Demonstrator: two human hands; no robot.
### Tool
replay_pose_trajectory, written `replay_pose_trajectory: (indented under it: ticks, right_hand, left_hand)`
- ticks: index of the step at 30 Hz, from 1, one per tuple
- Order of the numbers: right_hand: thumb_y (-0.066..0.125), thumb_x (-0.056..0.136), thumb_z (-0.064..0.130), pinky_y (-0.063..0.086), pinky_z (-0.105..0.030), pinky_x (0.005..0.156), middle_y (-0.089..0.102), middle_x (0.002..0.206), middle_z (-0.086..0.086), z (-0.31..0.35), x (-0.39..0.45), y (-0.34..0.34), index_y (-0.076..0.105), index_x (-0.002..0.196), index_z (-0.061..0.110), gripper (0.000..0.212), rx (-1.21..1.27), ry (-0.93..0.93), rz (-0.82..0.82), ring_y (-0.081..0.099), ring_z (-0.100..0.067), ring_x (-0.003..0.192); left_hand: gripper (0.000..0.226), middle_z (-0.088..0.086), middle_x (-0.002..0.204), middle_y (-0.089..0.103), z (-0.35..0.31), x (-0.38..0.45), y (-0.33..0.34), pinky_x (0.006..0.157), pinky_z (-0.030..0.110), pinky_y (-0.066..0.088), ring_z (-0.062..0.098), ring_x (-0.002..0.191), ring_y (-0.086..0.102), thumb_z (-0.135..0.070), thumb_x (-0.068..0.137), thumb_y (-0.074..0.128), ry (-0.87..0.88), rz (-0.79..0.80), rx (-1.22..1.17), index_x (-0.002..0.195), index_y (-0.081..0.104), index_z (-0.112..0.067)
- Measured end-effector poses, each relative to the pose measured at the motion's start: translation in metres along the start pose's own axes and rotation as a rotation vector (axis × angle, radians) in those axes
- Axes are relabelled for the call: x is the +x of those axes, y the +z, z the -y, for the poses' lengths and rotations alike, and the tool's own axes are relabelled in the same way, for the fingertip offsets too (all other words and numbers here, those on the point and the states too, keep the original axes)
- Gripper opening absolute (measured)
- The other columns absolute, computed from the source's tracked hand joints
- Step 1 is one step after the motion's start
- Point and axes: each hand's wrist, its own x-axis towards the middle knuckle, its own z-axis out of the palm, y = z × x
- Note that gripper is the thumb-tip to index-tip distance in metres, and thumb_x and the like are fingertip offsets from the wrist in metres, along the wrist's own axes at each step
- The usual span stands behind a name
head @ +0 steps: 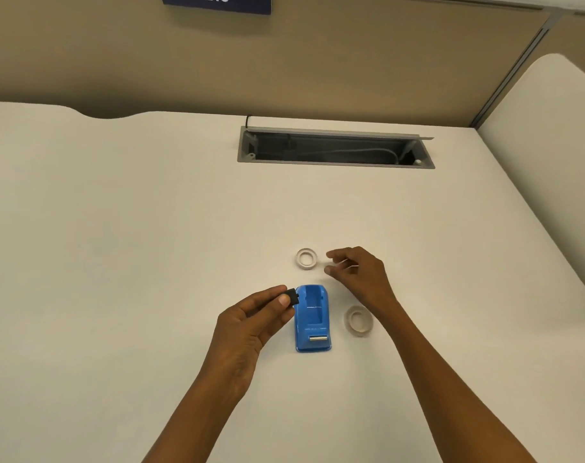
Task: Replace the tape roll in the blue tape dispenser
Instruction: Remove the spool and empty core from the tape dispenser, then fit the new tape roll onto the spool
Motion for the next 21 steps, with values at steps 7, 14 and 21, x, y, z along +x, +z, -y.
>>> replay_pose_trajectory:
  ticks: [7, 14, 21]
  right_hand:
    - [0.080, 0.067, 0.041, 0.041, -0.024, 0.087, 0.047, 0.111, 0.009, -0.018, -0.055, -0.027, 0.061, 0.116, 0.030, 0.053, -0.408, 0.004, 0.246, 0.046, -0.011, 0.104]
    - [0.076, 0.074, 0.030, 0.039, -0.020, 0.081, 0.045, 0.116, 0.006, -0.017, -0.072, -0.026, 0.056, 0.117, 0.032, 0.048, -0.526, -0.038, 0.287, 0.046, -0.012, 0.106]
    - [0.076, 0.076, 0.030, 0.052, -0.015, 0.066, 0.066, 0.102, 0.007, 0.005, -0.084, -0.041, 0.064, 0.098, 0.029, 0.025, -0.081, 0.026, 0.138, 0.066, -0.012, 0.079]
  left_hand:
    - [0.031, 0.001, 0.093, 0.077, 0.003, -0.003, 0.004, 0.065, 0.017, 0.056, 0.018, 0.089, 0.072, -0.026, 0.055, 0.077, -0.012, 0.034, -0.018, 0.085, 0.077, -0.020]
    - [0.032, 0.002, 0.093, 0.077, 0.003, -0.010, 0.007, 0.064, 0.018, 0.056, 0.019, 0.088, 0.072, -0.025, 0.055, 0.077, -0.017, 0.031, -0.002, 0.086, 0.077, -0.020]
    - [0.032, 0.001, 0.093, 0.077, 0.000, -0.018, 0.010, 0.064, 0.018, 0.056, 0.019, 0.089, 0.072, -0.027, 0.056, 0.076, 0.014, 0.043, 0.027, 0.087, 0.076, -0.021]
